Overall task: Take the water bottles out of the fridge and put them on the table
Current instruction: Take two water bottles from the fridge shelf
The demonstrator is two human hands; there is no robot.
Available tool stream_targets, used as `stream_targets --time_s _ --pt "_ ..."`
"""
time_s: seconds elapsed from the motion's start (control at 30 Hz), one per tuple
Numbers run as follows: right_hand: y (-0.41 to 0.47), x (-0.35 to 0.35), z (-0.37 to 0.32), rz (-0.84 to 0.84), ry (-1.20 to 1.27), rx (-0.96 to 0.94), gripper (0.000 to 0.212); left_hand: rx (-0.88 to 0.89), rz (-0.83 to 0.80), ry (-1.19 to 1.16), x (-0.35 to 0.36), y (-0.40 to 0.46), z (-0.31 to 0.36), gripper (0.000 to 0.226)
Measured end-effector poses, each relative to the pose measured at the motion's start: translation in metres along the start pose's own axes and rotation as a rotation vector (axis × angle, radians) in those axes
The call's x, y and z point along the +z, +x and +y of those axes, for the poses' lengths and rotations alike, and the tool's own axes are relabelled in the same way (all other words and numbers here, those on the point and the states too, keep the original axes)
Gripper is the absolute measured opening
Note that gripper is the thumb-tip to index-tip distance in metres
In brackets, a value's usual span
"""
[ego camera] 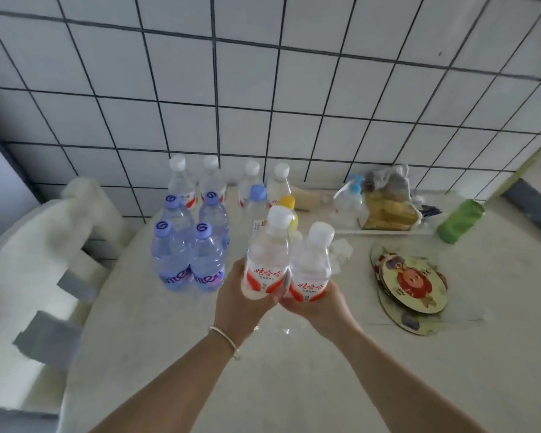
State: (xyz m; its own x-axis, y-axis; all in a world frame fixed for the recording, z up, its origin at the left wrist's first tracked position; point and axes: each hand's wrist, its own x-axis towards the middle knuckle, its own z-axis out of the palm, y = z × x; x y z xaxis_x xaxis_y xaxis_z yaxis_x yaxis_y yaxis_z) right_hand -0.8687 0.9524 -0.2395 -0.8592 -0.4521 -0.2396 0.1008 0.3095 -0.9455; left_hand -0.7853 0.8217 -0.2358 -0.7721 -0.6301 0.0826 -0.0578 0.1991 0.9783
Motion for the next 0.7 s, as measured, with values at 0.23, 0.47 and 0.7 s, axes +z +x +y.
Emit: stream_targets --time_s 0.23,0.47,0.7 --pt "0.068 0.018 0.019 0.072 -0.121 0.007 0.070 -0.067 0.084 0.067 0.017 0.053 -0.057 0.057" --pt "0.100 0.030 0.033 0.172 -0.206 0.002 0.064 -0.010 0.106 0.179 0.027 0.086 -0.095 0.071" --pt "0.109 0.032 0.038 0.205 -0.222 0.006 0.072 -0.043 0.054 0.237 0.036 0.101 -0.110 0.073"
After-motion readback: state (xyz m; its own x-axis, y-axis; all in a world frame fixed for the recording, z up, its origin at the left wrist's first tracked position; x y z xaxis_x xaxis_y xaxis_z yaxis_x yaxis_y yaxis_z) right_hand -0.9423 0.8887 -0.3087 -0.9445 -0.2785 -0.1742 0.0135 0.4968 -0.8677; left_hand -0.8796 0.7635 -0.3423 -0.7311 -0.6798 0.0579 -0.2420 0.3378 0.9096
